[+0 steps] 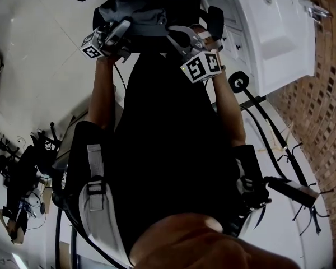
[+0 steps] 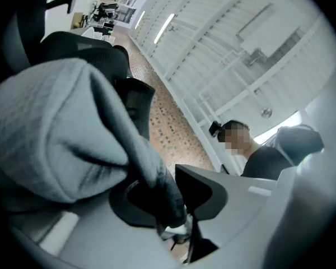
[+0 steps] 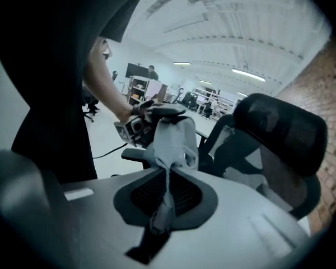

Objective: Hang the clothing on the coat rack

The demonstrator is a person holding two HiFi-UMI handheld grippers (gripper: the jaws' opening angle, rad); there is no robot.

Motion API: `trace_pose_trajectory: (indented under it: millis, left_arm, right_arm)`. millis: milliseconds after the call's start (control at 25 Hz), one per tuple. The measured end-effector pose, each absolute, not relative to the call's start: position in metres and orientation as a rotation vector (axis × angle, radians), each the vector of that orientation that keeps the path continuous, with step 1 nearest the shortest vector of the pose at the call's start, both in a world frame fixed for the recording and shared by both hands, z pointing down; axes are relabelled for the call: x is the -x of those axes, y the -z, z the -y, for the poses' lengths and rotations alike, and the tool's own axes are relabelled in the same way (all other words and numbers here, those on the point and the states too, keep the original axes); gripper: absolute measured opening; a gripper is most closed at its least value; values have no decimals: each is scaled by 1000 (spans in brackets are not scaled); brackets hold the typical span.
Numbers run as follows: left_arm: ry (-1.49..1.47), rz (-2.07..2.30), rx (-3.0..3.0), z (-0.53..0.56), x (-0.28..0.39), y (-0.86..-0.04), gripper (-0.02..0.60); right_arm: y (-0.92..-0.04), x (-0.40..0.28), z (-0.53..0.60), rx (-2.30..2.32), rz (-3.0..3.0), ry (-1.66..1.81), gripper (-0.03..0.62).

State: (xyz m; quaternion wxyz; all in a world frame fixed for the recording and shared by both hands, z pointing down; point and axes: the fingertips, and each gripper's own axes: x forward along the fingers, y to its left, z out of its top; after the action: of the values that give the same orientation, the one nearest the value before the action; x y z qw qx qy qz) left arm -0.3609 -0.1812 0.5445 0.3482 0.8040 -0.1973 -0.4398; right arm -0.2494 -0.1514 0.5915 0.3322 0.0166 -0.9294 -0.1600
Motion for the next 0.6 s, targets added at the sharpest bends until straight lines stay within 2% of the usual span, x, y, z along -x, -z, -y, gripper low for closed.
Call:
trace_pose_trajectory:
  millis: [120, 160, 240, 400, 520, 600]
  left_arm:
    - [737, 617, -2140, 168, 344, -594, 203]
    - [581, 618, -2154, 158, 335, -612, 231]
    - [299, 592, -2173, 131, 319, -647, 257]
    - [-151, 586, -2266, 87, 311, -701, 259]
    - [-364, 683, -2446, 92, 315, -697, 263]
    - [-436, 708, -2583, 107, 309, -682, 310]
  right_arm:
    - [-581, 227, 159, -102, 2366, 314, 15]
    - [-583, 221, 160, -102, 2324, 310, 15]
    - [-589, 209, 159, -90, 2264, 276, 15]
    - [-587, 196, 152, -79, 2228, 133, 14]
    - [-575, 196, 145, -84, 2210, 101, 14]
    - [-563, 202, 140, -99, 2206, 111, 14]
